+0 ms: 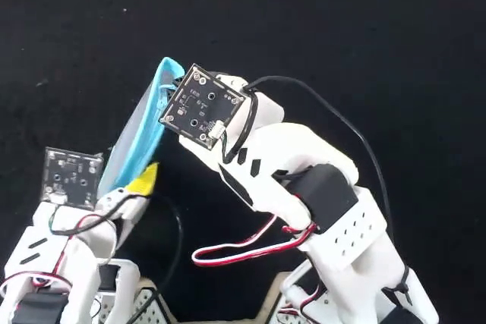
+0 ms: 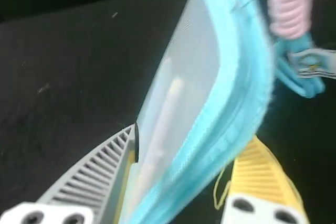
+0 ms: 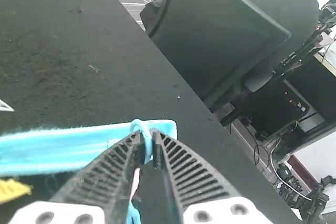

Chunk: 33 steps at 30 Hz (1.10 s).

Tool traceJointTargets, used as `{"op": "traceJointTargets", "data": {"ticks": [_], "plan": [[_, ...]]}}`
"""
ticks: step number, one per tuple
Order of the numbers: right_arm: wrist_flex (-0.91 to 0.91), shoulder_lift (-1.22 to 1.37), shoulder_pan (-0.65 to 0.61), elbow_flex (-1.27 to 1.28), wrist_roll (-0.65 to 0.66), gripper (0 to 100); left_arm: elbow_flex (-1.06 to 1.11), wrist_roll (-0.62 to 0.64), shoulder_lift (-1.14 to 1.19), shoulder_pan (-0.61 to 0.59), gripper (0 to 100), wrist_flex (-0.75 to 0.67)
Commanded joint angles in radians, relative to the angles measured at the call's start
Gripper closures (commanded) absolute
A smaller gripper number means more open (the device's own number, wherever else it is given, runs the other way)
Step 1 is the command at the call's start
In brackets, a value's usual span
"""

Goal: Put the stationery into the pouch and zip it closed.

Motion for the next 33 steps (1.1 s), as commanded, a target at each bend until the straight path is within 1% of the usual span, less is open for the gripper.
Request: {"op": "traceJointTargets", "data": {"ticks": [1,4,5,7,10,11,13,16,18,21,24,27,31,33], "plan": [[0.005,0.002,0.005,-0.074,0.005,98.8,0.039,0.009,-0.002,0.074,71,-0.106],[0.025,0.002,0.006,-0.074,0.005,98.8,0.065,0.009,-0.002,0.074,72,-0.135],[0.035,0.002,0.006,-0.074,0.005,98.8,0.065,0.009,-0.003,0.074,73,-0.133],[0.061,0.002,0.008,-0.074,0.005,98.8,0.045,0.002,-0.003,0.081,80,-0.103],[0.074,-0.001,0.009,-0.061,0.005,98.8,-0.016,0.003,-0.005,0.085,96,-0.037],[0.069,-0.004,0.009,-0.045,0.005,98.8,-0.041,0.002,-0.005,0.084,98,-0.021],[0.074,-0.004,0.006,-0.013,-0.002,98.8,-0.081,0.006,-0.005,0.085,94,0.025],[0.072,-0.012,0.006,0.064,-0.002,98.8,-0.119,0.0,-0.005,0.085,97,0.081],[0.066,-0.044,0.009,0.111,-0.002,98.8,-0.125,-0.026,-0.005,0.084,97,0.109],[0.068,-0.128,0.006,0.18,-0.003,98.8,-0.125,-0.077,-0.005,0.079,97,0.158],[0.051,-0.225,0.005,0.277,-0.003,98.8,-0.125,-0.08,-0.005,0.085,97,0.175],[-0.012,-0.314,0.006,0.418,-0.003,98.8,-0.125,-0.078,-0.005,0.085,97,0.175],[-0.161,-0.43,0.012,0.621,-0.006,98.8,-0.125,-0.077,-0.005,0.087,97,0.175],[-0.242,-0.483,0.012,0.7,-0.048,98.8,-0.124,-0.081,-0.005,0.087,97,0.175]]}}
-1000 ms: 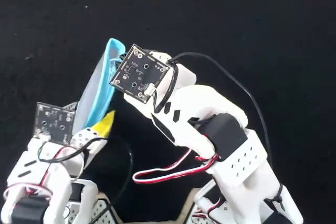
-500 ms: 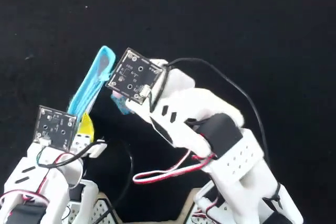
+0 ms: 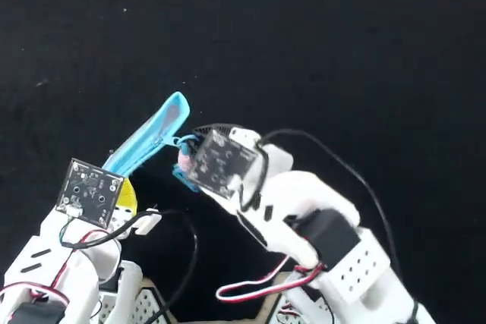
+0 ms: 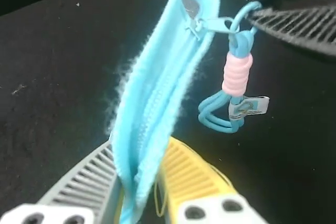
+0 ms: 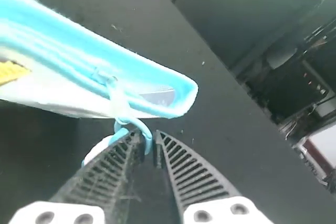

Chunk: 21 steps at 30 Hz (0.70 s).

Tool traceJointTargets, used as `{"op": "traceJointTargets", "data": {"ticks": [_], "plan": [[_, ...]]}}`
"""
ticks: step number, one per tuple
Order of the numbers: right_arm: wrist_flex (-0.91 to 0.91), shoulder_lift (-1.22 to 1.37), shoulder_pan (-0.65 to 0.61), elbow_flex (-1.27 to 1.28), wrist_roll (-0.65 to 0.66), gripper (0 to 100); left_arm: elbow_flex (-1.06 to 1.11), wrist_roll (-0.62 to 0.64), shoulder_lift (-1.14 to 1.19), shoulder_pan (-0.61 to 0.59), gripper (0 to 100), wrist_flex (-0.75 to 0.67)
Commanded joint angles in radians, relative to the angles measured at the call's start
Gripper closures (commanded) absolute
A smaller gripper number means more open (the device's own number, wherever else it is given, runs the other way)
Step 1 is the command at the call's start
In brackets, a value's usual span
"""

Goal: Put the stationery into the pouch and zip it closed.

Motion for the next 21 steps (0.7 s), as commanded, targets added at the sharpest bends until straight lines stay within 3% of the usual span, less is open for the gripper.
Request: {"op": "traceJointTargets", "data": {"ticks": [1,5,14,21], "plan": [[-0.173,-0.12,0.015,0.173,-0.066,98.8,-0.053,-0.014,-0.005,0.013,97,0.005],[-0.259,-0.151,0.035,0.248,-0.094,98.8,-0.054,-0.014,-0.005,0.013,97,0.006],[-0.359,-0.151,0.207,0.268,-0.087,98.8,-0.048,-0.011,-0.005,0.013,97,0.002],[-0.454,-0.016,0.293,0.255,-0.086,98.8,-0.054,-0.011,-0.005,0.013,97,0.006]]}}
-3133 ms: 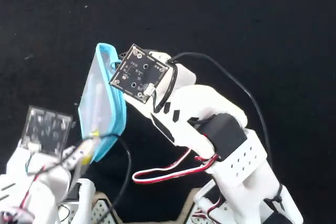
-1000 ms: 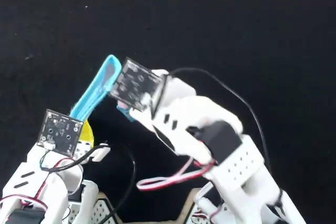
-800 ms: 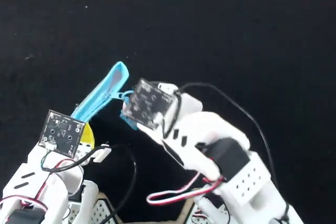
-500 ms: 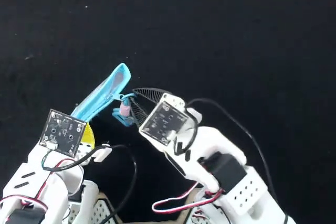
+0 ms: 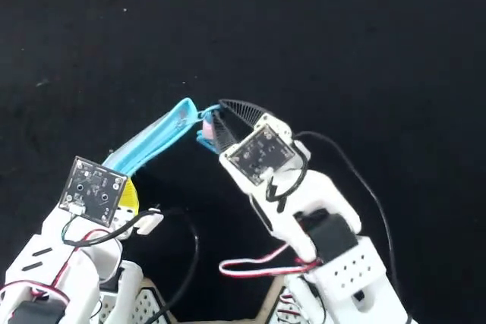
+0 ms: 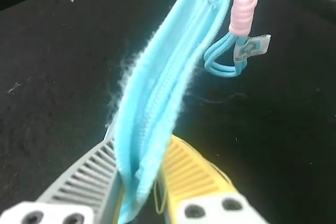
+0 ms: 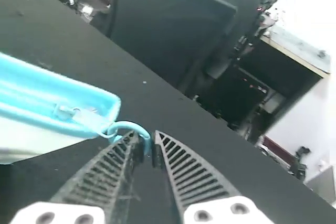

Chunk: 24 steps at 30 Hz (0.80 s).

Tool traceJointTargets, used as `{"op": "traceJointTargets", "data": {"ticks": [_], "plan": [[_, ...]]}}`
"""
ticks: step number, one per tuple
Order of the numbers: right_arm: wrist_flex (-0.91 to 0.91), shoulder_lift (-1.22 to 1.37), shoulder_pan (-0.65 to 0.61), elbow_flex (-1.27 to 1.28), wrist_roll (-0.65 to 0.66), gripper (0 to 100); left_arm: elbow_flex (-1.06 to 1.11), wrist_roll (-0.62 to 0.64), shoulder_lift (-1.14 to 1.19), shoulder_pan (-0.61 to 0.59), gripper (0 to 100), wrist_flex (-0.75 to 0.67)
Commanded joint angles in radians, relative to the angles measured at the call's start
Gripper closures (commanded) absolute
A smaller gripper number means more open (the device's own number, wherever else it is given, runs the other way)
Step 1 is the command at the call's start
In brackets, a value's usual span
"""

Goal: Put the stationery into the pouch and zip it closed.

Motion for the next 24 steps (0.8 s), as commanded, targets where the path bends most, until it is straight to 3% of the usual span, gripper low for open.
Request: {"op": "traceJointTargets", "data": {"ticks": [1,10,15,20,24], "plan": [[-0.092,0.122,0.109,-0.022,0.0,98.8,-0.054,-0.002,-0.006,0.001,97,0.006],[-0.078,0.231,0.16,-0.104,-0.008,98.8,-0.047,-0.002,-0.006,0.001,97,0.006],[0.138,0.17,0.06,-0.165,-0.009,97.5,-0.042,-0.002,-0.005,0.001,97,-0.018],[0.385,0.124,-0.069,-0.326,-0.097,83.9,0.054,-0.002,0.003,-0.002,97,-0.146],[0.509,0.124,-0.114,-0.453,-0.158,81.8,0.179,-0.005,0.006,-0.01,97,-0.321]]}}
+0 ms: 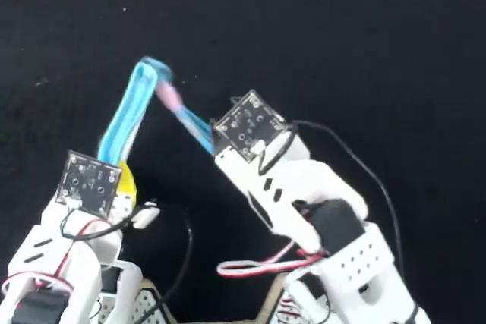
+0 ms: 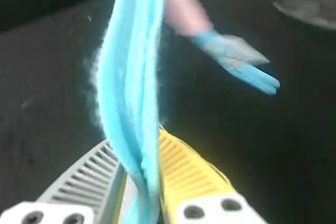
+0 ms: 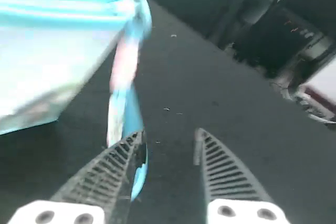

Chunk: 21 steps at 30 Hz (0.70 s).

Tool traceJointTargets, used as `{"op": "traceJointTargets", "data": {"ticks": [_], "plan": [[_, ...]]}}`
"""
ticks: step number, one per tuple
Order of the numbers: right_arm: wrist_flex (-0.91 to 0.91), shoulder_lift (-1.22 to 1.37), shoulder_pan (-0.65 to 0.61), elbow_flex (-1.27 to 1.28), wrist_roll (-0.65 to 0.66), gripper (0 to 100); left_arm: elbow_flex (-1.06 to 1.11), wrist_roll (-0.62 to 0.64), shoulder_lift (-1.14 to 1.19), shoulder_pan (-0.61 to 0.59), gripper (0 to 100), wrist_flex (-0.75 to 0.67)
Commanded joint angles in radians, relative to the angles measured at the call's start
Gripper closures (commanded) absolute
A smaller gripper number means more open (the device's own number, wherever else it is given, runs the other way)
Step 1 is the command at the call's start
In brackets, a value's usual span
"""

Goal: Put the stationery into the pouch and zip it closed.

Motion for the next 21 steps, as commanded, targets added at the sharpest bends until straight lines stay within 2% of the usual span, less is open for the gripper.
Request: {"op": "traceJointTargets", "data": {"ticks": [1,5,11,17,21], "plan": [[0.123,-0.024,-0.055,-0.182,-0.051,81.8,0.116,-0.012,0.017,-0.002,97,-0.201],[0.181,-0.025,-0.044,-0.272,-0.049,81.8,0.231,-0.012,0.017,-0.002,97,-0.347],[0.249,-0.031,0.166,-0.222,-0.048,81.8,0.384,-0.012,0.081,0.005,97,-0.551],[0.261,-0.031,0.404,-0.03,-0.044,81.8,0.311,-0.006,0.41,0.048,97,-0.671],[0.252,-0.031,0.457,0.11,0.029,81.8,0.18,-0.006,0.692,0.156,97,-0.667]]}}
